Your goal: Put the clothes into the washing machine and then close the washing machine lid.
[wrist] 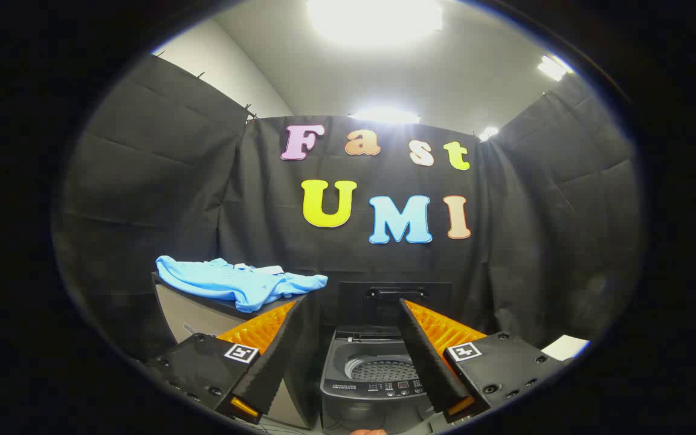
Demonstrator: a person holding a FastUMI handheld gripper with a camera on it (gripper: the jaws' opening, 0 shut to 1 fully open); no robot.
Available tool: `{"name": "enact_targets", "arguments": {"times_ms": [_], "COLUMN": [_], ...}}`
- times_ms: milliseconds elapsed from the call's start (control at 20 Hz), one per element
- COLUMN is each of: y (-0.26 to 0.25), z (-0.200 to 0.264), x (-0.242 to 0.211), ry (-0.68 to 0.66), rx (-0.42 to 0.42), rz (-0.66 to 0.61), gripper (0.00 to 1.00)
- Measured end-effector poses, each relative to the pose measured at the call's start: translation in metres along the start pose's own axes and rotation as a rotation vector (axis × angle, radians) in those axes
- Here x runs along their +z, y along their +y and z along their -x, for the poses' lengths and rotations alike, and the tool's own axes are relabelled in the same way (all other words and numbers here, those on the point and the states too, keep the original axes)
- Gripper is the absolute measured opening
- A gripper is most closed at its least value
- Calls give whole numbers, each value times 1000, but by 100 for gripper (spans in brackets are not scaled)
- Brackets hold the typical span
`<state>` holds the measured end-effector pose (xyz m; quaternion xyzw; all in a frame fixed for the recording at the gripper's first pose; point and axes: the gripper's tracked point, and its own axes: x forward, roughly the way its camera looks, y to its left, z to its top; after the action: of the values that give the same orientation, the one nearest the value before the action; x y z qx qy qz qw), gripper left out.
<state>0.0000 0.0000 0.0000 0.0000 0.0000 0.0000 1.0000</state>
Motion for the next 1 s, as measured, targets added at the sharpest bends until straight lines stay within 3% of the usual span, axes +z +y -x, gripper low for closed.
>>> {"name": "enact_targets", "arguments": {"times_ms": [1000], "y": [1], "z": [0], "x": [5], "ry": [9], "rx": [-7], "rz": [-20], "gripper": [97]}}
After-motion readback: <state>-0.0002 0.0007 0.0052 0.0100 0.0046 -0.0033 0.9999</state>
